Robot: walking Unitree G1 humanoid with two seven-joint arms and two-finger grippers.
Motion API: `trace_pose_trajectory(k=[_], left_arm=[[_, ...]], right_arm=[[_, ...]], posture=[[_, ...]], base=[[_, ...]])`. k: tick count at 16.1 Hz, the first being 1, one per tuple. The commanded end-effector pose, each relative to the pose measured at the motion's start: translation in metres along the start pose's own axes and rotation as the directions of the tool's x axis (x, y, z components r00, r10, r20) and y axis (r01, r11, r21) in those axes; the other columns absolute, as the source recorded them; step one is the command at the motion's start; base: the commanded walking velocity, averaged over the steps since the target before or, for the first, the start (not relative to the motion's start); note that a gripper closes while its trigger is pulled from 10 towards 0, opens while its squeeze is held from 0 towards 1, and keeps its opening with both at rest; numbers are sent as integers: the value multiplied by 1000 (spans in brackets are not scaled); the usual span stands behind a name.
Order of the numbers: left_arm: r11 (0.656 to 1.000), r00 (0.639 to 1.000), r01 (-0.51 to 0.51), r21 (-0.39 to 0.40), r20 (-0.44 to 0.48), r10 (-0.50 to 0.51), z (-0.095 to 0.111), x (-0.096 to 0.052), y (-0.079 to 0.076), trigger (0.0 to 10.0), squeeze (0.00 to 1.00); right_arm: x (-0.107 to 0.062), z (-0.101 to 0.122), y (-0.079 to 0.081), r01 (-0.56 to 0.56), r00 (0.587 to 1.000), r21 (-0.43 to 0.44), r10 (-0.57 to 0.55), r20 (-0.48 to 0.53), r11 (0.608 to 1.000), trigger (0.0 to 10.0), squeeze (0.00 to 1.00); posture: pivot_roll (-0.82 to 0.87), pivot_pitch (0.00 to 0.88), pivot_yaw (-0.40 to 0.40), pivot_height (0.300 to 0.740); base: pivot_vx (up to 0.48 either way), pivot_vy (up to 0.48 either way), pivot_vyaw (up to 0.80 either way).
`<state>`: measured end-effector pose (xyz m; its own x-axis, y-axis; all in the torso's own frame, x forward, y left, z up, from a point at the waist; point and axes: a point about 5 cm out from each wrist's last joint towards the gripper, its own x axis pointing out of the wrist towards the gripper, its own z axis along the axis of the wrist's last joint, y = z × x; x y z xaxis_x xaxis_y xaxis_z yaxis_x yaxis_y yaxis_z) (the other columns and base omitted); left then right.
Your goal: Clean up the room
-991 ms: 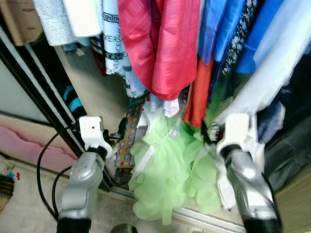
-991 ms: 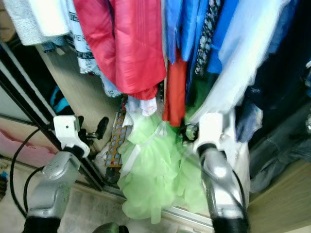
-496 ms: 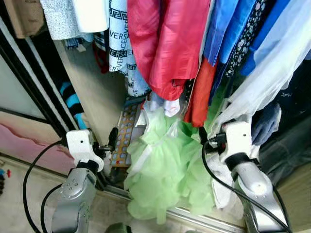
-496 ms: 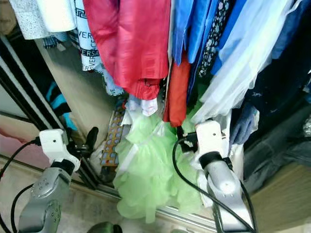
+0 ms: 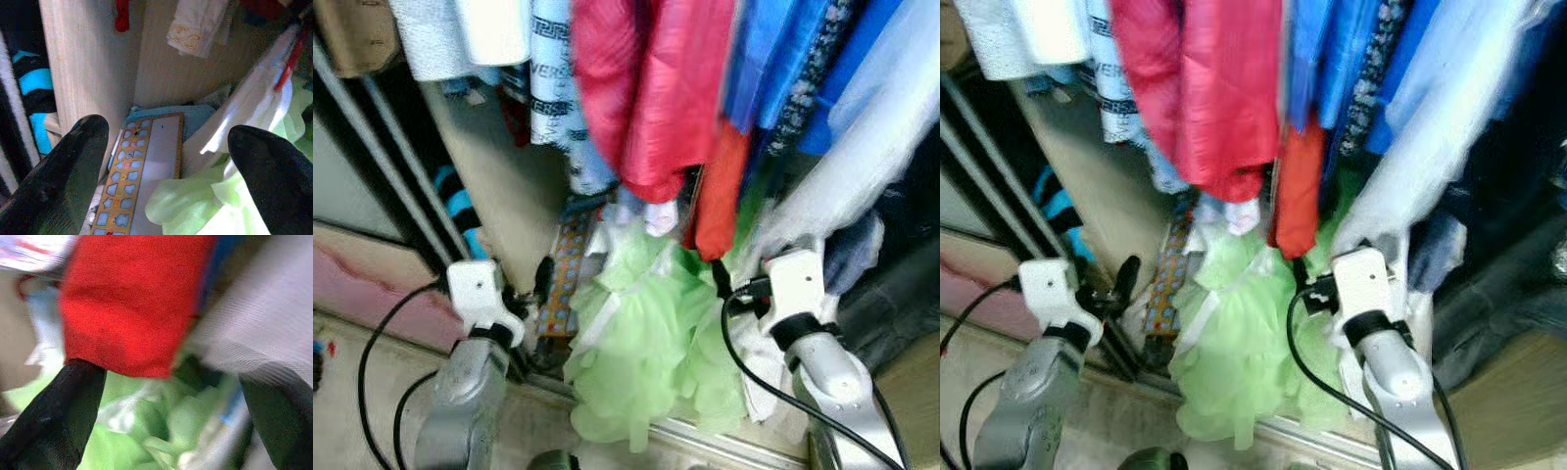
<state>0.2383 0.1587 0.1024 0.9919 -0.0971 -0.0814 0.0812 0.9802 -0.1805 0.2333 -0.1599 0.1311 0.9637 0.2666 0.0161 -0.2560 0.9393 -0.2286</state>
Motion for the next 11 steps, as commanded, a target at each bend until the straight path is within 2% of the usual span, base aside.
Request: trace_pose_trajectory(k=[1,3,6,9,11], left_arm=[[1000,1000,0,6,-13,0,1,0,1,10000,0],[999,999,1,-40,-32,-2,-4,1,-1,10000,0],[1000,1000,4,-22,-19,-5,-1,3,-2,10000,0],[999,999,-9,-38,-36,7,0,4,0,10000,0],[1000,999,14,-11,-36,-15,0,4,-3,10000,0]], right_arm=[[5,4,4,-36,999,-5,36,24,999,10000,0],[9,6,8,-89,995,-11,89,53,996,10000,0],[16,11,14,-141,987,-9,141,82,990,10000,0],[19,12,17,-166,982,-8,166,92,986,10000,0],[21,15,18,-174,980,-17,175,99,985,10000,0]], posture=[[-97,0,29,740],[-99,0,36,740],[-100,0,40,740],[-89,0,35,740],[-92,0,34,740]], base=[[0,0,800],[0,0,800],[0,0,800],[0,0,800],[0,0,800]])
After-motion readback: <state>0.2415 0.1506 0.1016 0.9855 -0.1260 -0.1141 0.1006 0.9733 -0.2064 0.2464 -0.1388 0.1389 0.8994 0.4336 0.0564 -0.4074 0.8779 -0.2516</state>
